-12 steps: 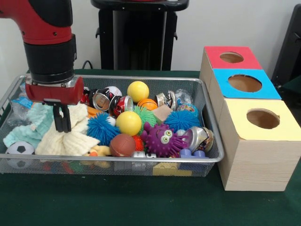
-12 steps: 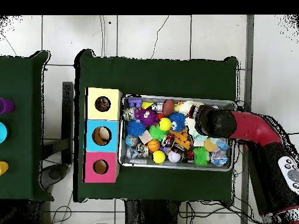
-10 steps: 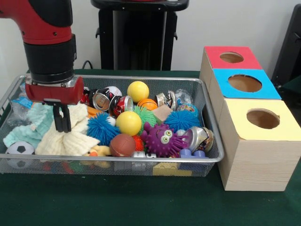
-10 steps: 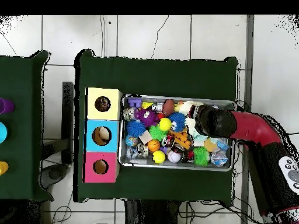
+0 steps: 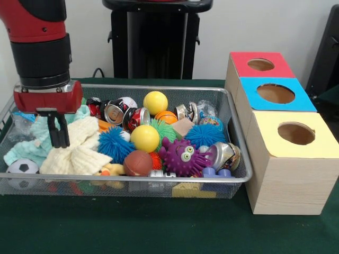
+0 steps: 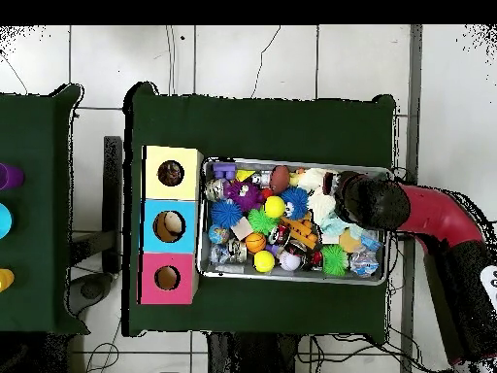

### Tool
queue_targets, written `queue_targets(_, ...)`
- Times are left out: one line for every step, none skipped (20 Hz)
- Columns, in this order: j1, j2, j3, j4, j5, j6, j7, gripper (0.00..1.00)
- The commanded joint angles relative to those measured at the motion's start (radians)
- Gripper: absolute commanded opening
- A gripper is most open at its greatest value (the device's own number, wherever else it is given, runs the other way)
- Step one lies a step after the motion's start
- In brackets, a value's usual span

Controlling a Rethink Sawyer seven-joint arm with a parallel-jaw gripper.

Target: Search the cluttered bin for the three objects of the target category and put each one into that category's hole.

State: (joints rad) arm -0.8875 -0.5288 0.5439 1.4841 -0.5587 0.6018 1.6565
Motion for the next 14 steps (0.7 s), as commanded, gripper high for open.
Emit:
queue_targets(-0.049, 0.015, 0.087, 0.052, -0.092, 0.085, -0.369, 0.0)
queue_targets(-0.065, 0.027, 0.087, 0.066, -0.106, 0.063, -0.378, 0.0)
queue_targets(-0.083, 0.038, 0.091, 0.081, -0.12, 0.041, -0.39, 0.0)
queue_targets(-0.101, 0.049, 0.095, 0.096, -0.134, 0.02, -0.401, 0.0)
queue_targets(-0.108, 0.056, 0.097, 0.101, -0.142, 0.014, -0.404, 0.0)
queue_targets(-0.116, 0.062, 0.099, 0.109, -0.16, 0.0, -0.412, 0.0)
queue_targets(-0.123, 0.066, 0.1, 0.116, -0.168, -0.006, -0.412, 0.0)
queue_targets(-0.131, 0.076, 0.103, 0.116, -0.176, -0.005, -0.419, 0.0)
queue_targets(-0.139, 0.083, 0.109, 0.116, -0.181, -0.004, -0.423, 0.0)
queue_targets(-0.148, 0.086, 0.112, 0.119, -0.189, -0.004, -0.427, 0.0)
queue_targets(-0.156, 0.089, 0.115, 0.122, -0.197, -0.005, -0.432, 0.0)
queue_targets(-0.164, 0.094, 0.117, 0.127, -0.2, -0.005, -0.43, 0.0)
queue_targets(-0.173, 0.099, 0.119, 0.132, -0.204, -0.006, -0.428, 0.0)
queue_targets(-0.183, 0.099, 0.12, 0.144, -0.211, -0.013, -0.419, 0.0)
